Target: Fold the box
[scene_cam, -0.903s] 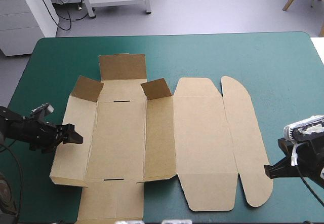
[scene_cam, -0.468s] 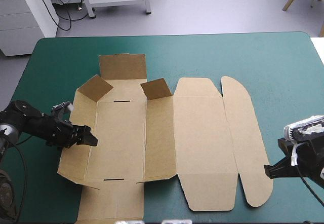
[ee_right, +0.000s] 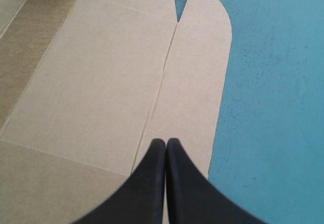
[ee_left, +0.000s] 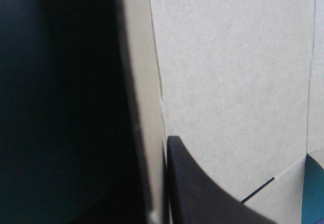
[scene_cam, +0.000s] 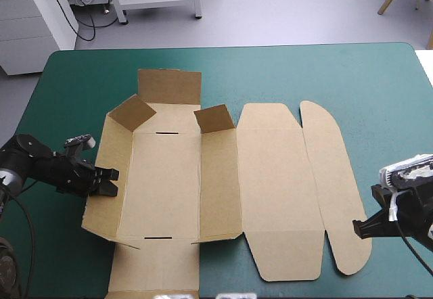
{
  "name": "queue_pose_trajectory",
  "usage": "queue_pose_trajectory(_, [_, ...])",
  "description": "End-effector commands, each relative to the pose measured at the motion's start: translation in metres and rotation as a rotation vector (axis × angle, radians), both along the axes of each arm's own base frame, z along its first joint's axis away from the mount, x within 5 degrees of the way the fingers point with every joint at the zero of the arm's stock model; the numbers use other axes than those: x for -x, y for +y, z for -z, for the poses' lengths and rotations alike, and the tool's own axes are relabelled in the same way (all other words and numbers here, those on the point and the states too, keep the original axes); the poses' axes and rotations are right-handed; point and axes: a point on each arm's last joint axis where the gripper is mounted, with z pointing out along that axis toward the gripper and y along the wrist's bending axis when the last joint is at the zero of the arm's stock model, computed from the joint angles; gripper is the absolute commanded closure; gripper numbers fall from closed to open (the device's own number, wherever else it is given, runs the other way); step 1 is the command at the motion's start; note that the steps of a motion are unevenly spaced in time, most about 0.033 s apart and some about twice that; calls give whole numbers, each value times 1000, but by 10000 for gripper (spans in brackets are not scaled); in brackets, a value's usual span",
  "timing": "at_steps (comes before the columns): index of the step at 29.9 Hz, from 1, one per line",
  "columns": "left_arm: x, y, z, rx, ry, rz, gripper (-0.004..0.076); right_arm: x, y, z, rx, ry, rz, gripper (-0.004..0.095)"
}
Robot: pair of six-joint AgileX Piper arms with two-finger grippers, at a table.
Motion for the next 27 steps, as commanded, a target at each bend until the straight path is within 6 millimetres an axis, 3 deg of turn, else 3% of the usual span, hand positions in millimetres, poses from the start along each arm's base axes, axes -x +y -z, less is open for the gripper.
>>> queue_pose_trajectory(1, [-2, -4, -16, 20, -62, -17, 734, -3, 0, -10, -6, -75, 5, 927])
queue_pose_trajectory(6, [-9, 0, -25, -40, -112, -1, 734, -3, 0, -10, -6, -75, 4, 927])
queue_pose_trajectory(12, [-30, -10, -63, -224, -267, 136, 734, -3, 0, -10, -8, -76, 4, 927])
queue_pose_trajectory(19, [-62, -50, -100, -445, -421, 387, 734, -3, 0, -10, -8, -76, 4, 927])
queue_pose_trajectory(27, [-100, -119, -128, -656, -650, 610, 734, -3, 0, -10, -8, -75, 3, 927])
